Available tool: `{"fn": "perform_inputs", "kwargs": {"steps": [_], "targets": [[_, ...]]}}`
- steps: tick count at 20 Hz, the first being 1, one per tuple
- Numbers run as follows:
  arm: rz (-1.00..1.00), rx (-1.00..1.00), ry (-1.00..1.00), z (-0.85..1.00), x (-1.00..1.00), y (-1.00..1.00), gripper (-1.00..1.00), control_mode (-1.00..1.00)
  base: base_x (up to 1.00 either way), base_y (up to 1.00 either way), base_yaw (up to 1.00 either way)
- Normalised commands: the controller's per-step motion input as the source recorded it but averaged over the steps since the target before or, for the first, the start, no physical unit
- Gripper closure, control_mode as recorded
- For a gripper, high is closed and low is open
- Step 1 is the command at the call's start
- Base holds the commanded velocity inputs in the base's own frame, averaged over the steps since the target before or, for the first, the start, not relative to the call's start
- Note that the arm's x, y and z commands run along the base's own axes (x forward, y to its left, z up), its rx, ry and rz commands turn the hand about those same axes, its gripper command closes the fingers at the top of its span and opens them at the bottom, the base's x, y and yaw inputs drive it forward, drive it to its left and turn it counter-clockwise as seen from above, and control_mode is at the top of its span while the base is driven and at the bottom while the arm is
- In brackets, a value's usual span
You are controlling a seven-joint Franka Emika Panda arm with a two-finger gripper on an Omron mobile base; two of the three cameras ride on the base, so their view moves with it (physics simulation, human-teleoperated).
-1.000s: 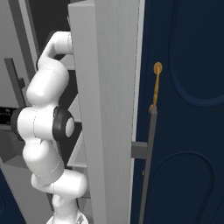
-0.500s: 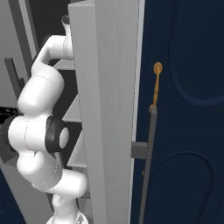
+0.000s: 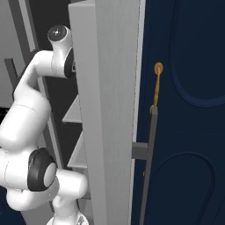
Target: Take the strawberry from the fridge and place it on top of the pancake, located on the dining counter.
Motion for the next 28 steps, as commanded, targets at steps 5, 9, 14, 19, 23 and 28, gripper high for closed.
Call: {"fn": "perform_inputs", "kwargs": {"steps": [5,9,14,19,23,28], "targets": [[0.0,0.0,0.01,0.1,-1.0,0.0,1.0,-1.0,0.0,0.0,0.0],[0.0,0.0,0.11,0.0,-1.0,0.0,1.0,-1.0,0.0,0.0,0.0],[0.0,0.0,0.03,-0.14,-1.0,0.0,1.0,-1.0,0.0,0.0,0.0],[0.0,-0.01,0.03,-0.48,-0.98,0.03,1.0,-1.0,0.0,0.0,0.0],[0.0,-0.05,0.02,-0.91,-0.61,0.1,1.0,-1.0,0.0,0.0,0.0],[0.0,-0.01,0.01,-0.39,-0.18,0.07,1.0,-1.0,0.0,0.0,0.0]]}}
